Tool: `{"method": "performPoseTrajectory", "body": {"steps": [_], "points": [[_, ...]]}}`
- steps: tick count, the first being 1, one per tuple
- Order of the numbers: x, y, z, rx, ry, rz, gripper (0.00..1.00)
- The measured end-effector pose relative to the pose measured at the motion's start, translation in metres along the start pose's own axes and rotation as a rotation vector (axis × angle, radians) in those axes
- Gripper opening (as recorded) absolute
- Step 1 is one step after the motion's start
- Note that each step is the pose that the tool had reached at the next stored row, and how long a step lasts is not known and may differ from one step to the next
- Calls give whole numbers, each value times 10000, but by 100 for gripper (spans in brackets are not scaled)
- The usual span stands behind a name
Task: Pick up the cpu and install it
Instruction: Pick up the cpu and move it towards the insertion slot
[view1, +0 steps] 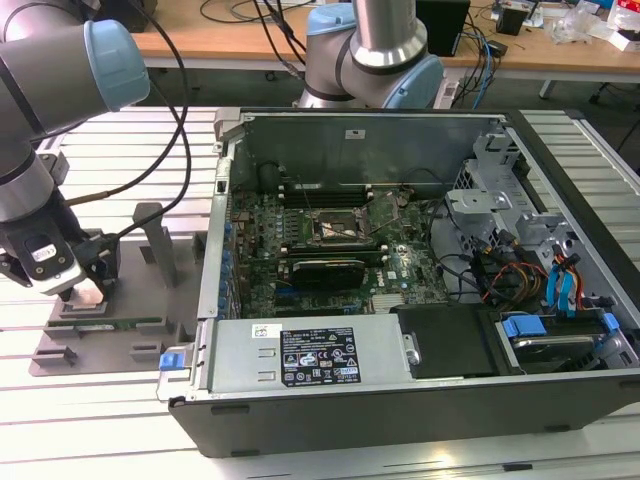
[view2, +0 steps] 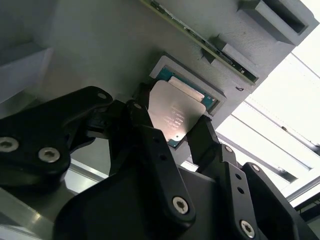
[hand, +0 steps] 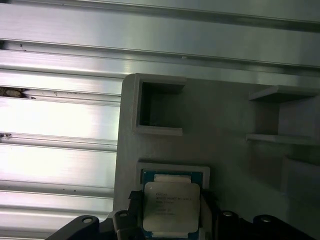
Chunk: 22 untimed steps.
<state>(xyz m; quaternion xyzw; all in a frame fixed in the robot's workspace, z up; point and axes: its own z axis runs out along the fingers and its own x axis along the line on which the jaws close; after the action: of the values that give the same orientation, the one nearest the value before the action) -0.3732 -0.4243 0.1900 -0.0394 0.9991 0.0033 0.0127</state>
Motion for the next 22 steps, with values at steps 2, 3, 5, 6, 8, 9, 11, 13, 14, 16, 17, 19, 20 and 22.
{"method": "performPoseTrajectory", "body": {"steps": [2,3,5,6,8,9,11,13,14,16,17,19,20,22], "points": [[0,0,0,0,0,0,55],[0,0,1,0,0,0,55],[0,0,1,0,0,0,55],[0,0,1,0,1,0,55],[0,0,2,0,0,0,55],[0,0,2,0,0,0,55],[0,0,3,0,0,0,55],[0,0,2,0,0,0,55],[-1,1,-10,-4,-6,0,55],[-2,0,-43,0,-2,-1,55],[-2,0,-55,0,-1,-1,55],[-3,0,-78,0,-2,-1,55],[-3,1,-96,0,-1,-1,55],[-4,1,-106,-1,-3,-1,55]]}}
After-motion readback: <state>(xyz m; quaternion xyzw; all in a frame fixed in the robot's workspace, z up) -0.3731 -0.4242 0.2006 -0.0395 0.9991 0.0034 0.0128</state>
